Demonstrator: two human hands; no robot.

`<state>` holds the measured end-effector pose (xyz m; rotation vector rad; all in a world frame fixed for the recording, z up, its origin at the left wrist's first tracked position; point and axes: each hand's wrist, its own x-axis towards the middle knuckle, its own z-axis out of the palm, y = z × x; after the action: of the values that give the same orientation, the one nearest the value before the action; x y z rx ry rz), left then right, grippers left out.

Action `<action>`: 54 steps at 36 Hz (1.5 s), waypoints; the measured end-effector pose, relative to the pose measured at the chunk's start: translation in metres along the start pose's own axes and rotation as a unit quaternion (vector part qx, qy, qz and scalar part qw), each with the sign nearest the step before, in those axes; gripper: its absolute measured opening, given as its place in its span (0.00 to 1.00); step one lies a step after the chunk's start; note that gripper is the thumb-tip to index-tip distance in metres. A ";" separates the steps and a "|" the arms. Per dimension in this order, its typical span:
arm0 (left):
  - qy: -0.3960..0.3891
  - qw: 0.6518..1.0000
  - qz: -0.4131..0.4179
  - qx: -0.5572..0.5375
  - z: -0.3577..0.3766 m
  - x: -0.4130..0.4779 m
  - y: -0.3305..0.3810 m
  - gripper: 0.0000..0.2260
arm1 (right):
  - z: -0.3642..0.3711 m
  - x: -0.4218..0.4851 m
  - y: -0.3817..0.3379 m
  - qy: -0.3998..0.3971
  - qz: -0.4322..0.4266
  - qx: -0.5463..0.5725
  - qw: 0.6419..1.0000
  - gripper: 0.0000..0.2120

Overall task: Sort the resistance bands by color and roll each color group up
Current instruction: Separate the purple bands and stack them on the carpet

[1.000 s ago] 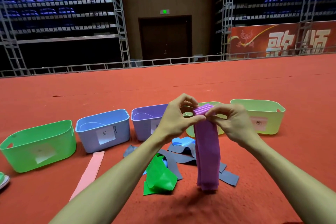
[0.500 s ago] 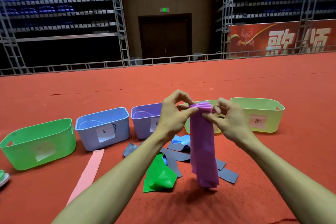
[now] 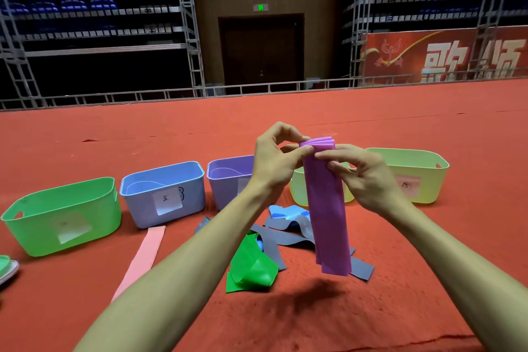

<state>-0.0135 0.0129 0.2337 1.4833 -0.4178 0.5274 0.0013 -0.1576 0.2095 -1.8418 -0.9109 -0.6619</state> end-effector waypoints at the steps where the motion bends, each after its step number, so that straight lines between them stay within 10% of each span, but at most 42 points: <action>1: -0.001 1.000 0.000 -0.003 0.000 0.000 0.000 0.10 | -0.001 0.001 -0.001 -0.007 0.004 0.001 1.000 0.14; 10: -0.027 0.999 0.012 -0.013 0.001 0.001 -0.006 0.11 | -0.010 0.013 -0.012 -0.060 0.047 0.031 0.997 0.15; 20: -0.207 0.972 -0.111 -0.016 0.000 -0.045 -0.066 0.33 | -0.016 0.007 -0.006 0.031 0.070 0.009 0.997 0.14; 26: -0.168 0.983 -0.054 0.050 0.009 -0.066 -0.079 0.38 | -0.023 0.007 -0.005 0.069 0.093 0.011 0.993 0.14; 35: -0.228 0.969 -0.051 0.078 0.021 -0.087 -0.091 0.20 | -0.025 0.000 0.028 0.066 0.143 -0.027 0.987 0.13; 54: -0.347 0.909 -0.178 0.146 0.022 -0.128 -0.166 0.25 | -0.005 -0.066 0.145 0.087 0.311 -0.066 0.944 0.12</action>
<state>-0.0222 -0.0207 0.0255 1.9722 -0.6181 -0.2672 0.0814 -0.2221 0.0875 -2.0061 -0.1403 -0.4774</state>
